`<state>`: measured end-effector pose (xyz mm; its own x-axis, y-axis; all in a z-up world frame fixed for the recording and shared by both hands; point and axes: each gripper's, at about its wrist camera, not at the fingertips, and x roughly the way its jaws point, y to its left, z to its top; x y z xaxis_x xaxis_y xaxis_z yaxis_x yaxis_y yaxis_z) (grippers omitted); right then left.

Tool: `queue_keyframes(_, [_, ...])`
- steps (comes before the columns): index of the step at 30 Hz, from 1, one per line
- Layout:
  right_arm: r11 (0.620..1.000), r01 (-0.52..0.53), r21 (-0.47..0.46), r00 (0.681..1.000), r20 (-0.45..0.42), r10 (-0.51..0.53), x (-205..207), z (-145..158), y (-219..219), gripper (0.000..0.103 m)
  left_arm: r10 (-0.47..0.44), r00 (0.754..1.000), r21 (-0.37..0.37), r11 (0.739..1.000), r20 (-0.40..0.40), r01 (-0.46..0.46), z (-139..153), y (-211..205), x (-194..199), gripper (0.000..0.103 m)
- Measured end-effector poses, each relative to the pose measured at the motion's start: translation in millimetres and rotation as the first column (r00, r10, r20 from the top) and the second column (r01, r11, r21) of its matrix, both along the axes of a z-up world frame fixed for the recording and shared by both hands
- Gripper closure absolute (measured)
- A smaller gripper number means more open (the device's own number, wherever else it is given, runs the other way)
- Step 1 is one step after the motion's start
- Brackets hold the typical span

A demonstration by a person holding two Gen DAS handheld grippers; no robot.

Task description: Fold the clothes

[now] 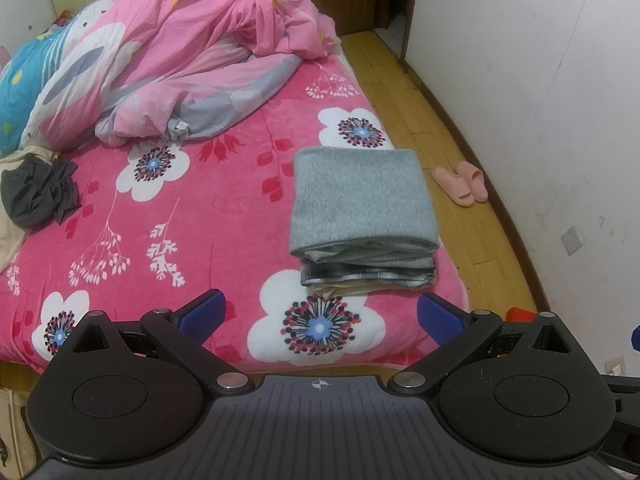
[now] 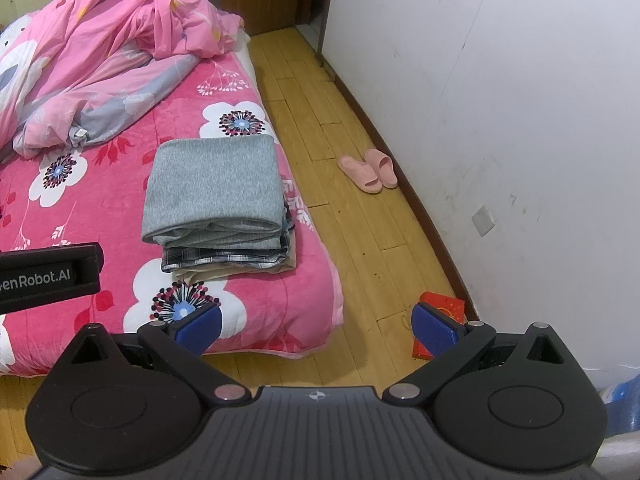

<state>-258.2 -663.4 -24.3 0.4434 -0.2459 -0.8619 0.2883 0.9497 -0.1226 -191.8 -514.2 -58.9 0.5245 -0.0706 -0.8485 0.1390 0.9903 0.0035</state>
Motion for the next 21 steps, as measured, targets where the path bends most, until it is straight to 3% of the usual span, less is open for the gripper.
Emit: queue_keyframes(21, [1.000, 0.001, 0.004, 1.000, -0.003, -0.001, -1.3, 0.3, -1.0, 0.000, -0.001, 1.000, -0.002, 1.000, -0.003, 0.001, 0.6, 0.6, -2.0, 0.000])
